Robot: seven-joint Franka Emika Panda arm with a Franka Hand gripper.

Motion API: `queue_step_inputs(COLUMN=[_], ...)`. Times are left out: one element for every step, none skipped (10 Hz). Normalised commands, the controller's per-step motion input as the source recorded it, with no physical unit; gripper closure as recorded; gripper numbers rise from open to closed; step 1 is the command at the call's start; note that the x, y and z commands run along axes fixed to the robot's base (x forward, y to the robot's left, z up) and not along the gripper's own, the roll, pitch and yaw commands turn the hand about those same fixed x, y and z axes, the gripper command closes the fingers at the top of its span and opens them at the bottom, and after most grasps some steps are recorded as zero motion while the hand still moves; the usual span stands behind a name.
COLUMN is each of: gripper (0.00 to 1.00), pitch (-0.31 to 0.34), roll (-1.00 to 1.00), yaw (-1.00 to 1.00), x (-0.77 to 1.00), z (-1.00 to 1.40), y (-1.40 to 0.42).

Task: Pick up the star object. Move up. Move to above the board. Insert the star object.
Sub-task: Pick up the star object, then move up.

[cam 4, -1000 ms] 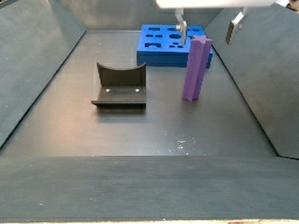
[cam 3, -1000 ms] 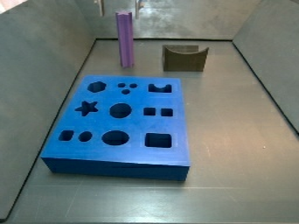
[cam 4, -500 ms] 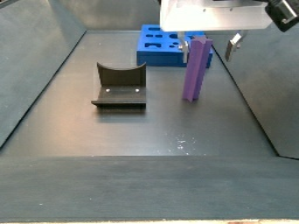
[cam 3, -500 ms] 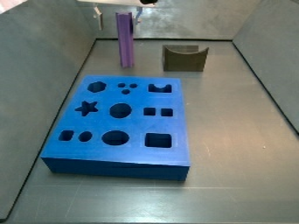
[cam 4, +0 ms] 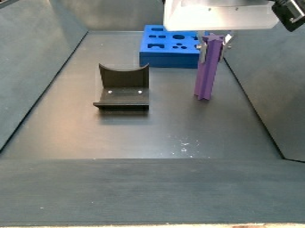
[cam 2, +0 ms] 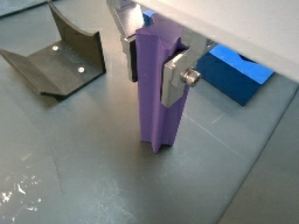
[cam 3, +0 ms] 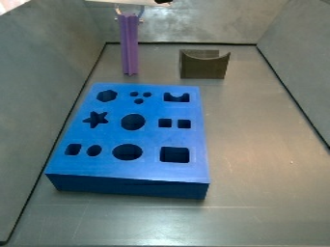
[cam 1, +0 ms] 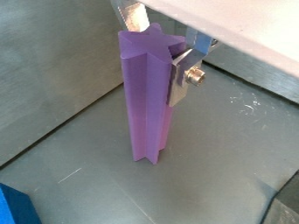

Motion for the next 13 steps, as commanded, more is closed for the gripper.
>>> queue_step_inputs(gripper=[1.00, 1.00, 1.00, 1.00, 1.00, 1.00, 1.00, 1.00, 1.00, 1.00, 1.00, 1.00, 1.00], pitch=[0.000, 0.000, 0.000, 0.000, 0.000, 0.000, 0.000, 0.000, 0.000, 0.006, 0.027, 0.045, 0.055], roll=[0.00, 0.00, 0.00, 0.00, 0.00, 0.00, 0.00, 0.00, 0.00, 0.00, 0.00, 0.01, 0.02], yaw=[0.00, 0.00, 0.00, 0.00, 0.00, 0.00, 0.00, 0.00, 0.00, -0.01, -0.01, -0.01, -0.01], x=[0.00, 0.00, 0.00, 0.00, 0.00, 0.00, 0.00, 0.00, 0.00, 0.01, -0.01, -0.01, 0.00], z=[0.00, 0.00, 0.00, 0.00, 0.00, 0.00, 0.00, 0.00, 0.83, 0.82, 0.75, 0.58, 0.43], y=[0.00, 0.00, 0.00, 0.00, 0.00, 0.00, 0.00, 0.00, 0.00, -0.01, -0.01, 0.00, 0.01])
